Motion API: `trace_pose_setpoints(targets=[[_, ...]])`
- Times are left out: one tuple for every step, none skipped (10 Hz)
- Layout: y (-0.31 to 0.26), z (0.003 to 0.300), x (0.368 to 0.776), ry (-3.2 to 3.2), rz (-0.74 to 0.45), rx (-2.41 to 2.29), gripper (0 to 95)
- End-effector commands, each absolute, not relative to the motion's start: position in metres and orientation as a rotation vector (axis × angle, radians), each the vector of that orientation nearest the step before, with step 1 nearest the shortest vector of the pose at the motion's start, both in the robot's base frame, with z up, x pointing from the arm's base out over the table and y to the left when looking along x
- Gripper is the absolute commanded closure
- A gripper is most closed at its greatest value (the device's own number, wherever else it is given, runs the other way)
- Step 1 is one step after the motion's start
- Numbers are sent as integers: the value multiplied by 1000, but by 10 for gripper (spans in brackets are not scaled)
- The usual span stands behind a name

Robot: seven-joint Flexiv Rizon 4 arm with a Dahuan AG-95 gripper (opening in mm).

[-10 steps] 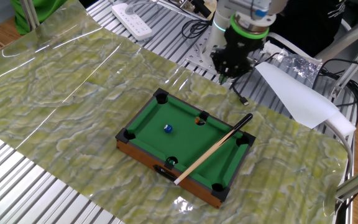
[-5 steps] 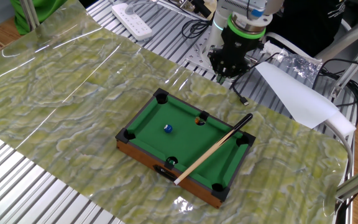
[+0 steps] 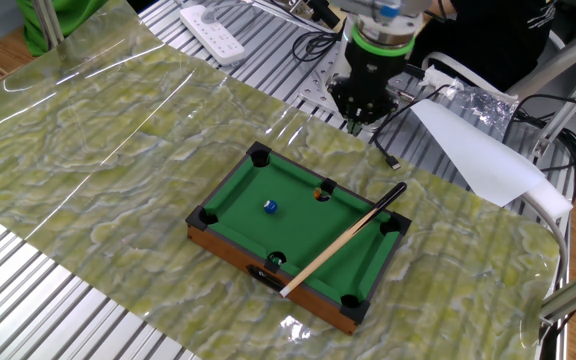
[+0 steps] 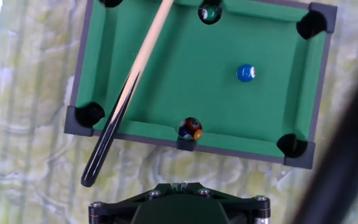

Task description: Hit the pool ball

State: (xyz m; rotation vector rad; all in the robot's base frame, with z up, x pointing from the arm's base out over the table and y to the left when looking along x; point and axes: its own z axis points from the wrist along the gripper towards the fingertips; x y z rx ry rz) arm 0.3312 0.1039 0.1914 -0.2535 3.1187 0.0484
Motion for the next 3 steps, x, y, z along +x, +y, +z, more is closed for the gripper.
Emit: trace_pose_setpoints(targets=[[105, 190, 334, 3159, 24, -206, 950], [105, 190, 334, 3189, 17, -169, 950], [105, 190, 334, 3212, 12, -138, 950]])
